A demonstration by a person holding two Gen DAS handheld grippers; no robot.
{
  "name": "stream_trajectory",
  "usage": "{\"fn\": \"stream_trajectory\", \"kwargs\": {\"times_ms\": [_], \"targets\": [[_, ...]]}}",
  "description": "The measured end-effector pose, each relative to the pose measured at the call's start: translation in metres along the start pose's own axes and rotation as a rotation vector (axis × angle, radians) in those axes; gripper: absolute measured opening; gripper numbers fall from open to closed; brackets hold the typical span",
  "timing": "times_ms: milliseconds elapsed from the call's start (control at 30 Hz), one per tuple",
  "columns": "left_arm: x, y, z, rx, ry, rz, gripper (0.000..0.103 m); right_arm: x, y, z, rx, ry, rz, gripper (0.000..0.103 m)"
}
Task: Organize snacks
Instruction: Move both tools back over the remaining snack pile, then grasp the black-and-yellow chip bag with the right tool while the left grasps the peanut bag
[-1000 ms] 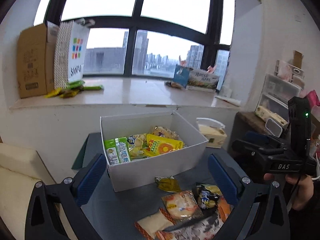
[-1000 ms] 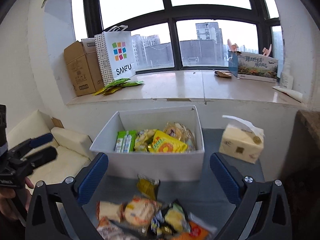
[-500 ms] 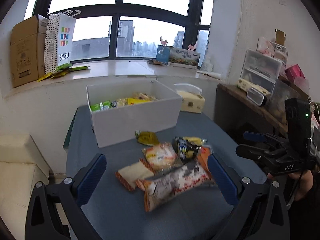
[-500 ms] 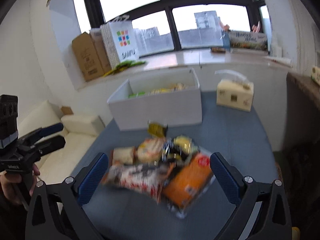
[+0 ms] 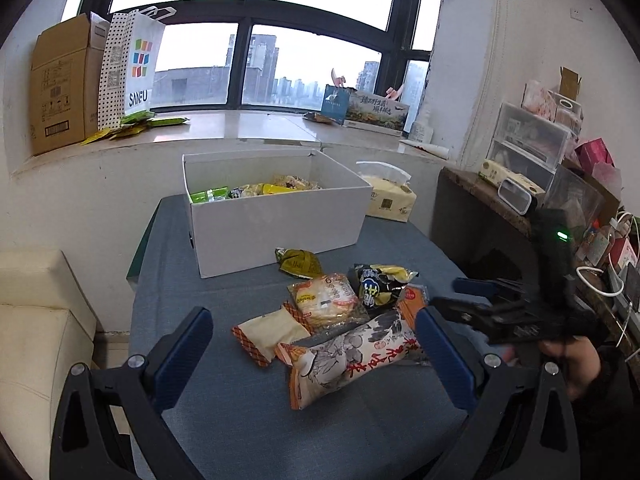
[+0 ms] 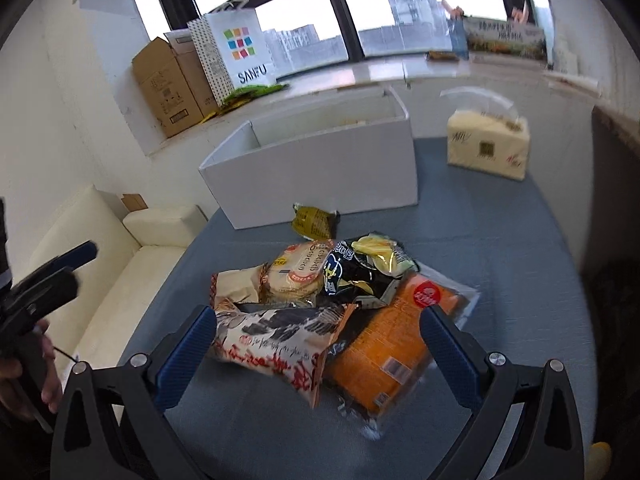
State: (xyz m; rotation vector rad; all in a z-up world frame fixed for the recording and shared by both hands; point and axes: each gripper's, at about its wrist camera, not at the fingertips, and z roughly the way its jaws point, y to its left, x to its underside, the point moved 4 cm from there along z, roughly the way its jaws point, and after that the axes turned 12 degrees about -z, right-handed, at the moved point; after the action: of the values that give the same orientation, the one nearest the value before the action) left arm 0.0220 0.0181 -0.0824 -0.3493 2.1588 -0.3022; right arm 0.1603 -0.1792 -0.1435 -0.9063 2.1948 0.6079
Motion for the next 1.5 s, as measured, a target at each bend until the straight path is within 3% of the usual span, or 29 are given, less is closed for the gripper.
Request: {"fn": "stream_trajectory", "kwargs": {"times_ms": [333, 600, 633, 667, 700, 800, 967, 1267, 1500], "targets": [[0.004, 0.001, -0.006, 0.008, -0.003, 0.016, 0.103, -0.019, -0.027, 0.066, -0.125, 0.041, 0.123, 0.103], [0.013, -0.001, 0.001, 0.013, 0.020, 0.040, 0.103, -0.013, -0.037, 0.104, -0.047, 0.160, 0.147, 0.103], [0.014, -0.002, 0.003, 0.012, 0.026, 0.042, 0.103, -0.013, -0.038, 0.102, -0.045, 0.132, 0.143, 0.098], [0.016, -0.003, 0.004, 0.010, 0.032, 0.042, 0.103, -0.013, -0.038, 0.100, -0.049, 0.125, 0.147, 0.088], [0.017, -0.003, 0.006, 0.008, 0.037, 0.045, 0.103, -0.012, -0.038, 0.100, -0.060, 0.125, 0.149, 0.058], [0.022, -0.007, 0.010, 0.010, 0.052, 0.049, 0.103, -0.009, -0.041, 0.098, -0.056, 0.116, 0.154, 0.057], [0.027, -0.015, 0.016, 0.007, 0.066, 0.097, 0.103, -0.011, -0.050, 0.074, -0.079, 0.023, 0.199, 0.056], [0.040, -0.034, 0.039, 0.012, 0.084, 0.233, 0.103, -0.008, -0.066, -0.018, -0.033, -0.151, 0.243, 0.056], [0.046, -0.046, 0.079, 0.099, 0.165, 0.389, 0.103, 0.007, -0.072, -0.067, 0.005, -0.195, 0.244, 0.056]]}}
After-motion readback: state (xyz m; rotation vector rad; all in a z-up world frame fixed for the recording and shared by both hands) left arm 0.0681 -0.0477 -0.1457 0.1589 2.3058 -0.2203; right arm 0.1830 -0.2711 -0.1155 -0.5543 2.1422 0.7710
